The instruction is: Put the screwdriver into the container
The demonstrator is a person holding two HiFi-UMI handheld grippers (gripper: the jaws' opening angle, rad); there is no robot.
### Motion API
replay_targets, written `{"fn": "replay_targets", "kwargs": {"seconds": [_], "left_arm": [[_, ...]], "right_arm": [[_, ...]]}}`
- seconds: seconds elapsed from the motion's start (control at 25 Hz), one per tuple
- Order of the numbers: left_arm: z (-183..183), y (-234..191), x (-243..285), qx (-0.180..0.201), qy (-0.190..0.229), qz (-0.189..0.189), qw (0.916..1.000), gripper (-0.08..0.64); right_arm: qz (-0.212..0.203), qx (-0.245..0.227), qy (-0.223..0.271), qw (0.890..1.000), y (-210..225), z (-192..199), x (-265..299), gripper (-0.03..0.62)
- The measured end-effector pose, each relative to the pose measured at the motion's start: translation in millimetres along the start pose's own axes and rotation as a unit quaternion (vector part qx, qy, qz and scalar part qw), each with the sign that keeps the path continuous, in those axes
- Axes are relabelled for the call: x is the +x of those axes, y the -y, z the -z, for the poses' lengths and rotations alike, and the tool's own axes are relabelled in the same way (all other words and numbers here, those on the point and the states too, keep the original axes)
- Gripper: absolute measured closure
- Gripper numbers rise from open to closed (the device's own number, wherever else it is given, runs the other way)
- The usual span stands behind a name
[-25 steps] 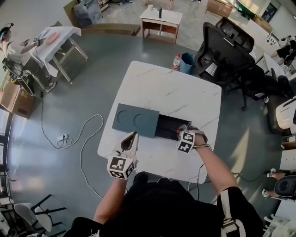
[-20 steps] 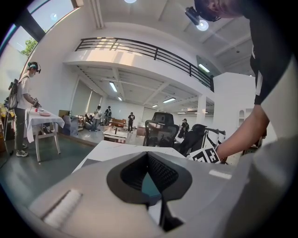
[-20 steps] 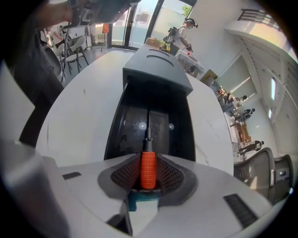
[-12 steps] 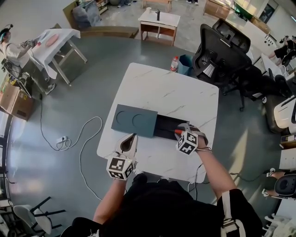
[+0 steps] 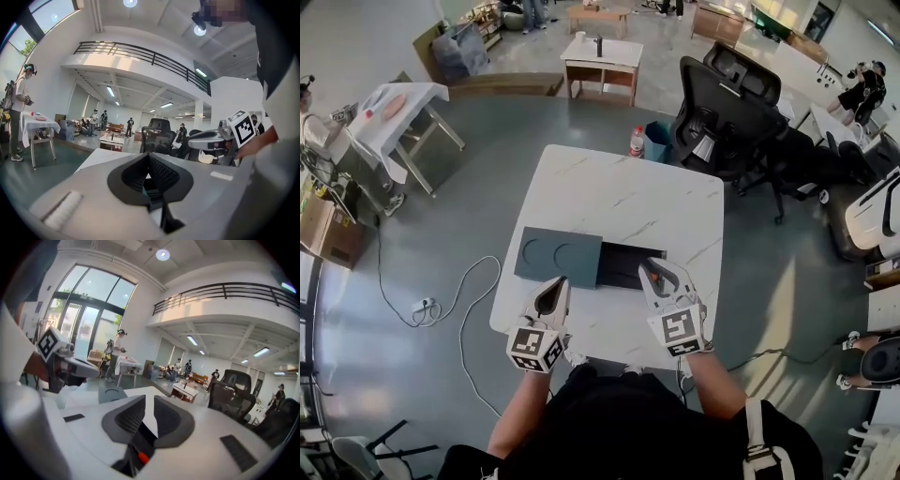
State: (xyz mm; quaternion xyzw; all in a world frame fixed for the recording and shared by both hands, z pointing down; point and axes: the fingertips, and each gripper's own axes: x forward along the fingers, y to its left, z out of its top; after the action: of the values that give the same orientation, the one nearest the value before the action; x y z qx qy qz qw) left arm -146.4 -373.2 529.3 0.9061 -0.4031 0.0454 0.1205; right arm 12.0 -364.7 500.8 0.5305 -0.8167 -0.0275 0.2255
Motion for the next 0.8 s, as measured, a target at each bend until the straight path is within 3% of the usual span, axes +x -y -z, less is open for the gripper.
{"fn": "replay_targets", "kwargs": {"seconds": [0.2, 0.4, 0.56, 0.8], "left_arm": [[-9.5, 13.5, 7.3, 0.018, 0.002, 0.023, 0.9996, 0.551], [-23.6, 29.7, 10.6, 0.02, 0.015, 0.037, 0.999, 0.551], [-39.8, 41.5, 13.4, 0.028, 0.03, 0.045, 0.9981, 0.551], [-54.9, 47.6, 13.8, 0.043, 0.047, 0.052, 0.9966, 0.551]], "right_arm": [[0.054, 0.062, 0.082, 0.993, 16.4, -37.0, -34.0, 0.575], [0.086, 0.147, 0.146, 0.974, 28.1, -53.5, -66.9, 0.584], [0.109, 0.155, 0.162, 0.968, 34.6, -56.4, -84.3, 0.586], [0.111, 0.134, 0.161, 0.972, 38.8, -54.6, -85.9, 0.586]]}}
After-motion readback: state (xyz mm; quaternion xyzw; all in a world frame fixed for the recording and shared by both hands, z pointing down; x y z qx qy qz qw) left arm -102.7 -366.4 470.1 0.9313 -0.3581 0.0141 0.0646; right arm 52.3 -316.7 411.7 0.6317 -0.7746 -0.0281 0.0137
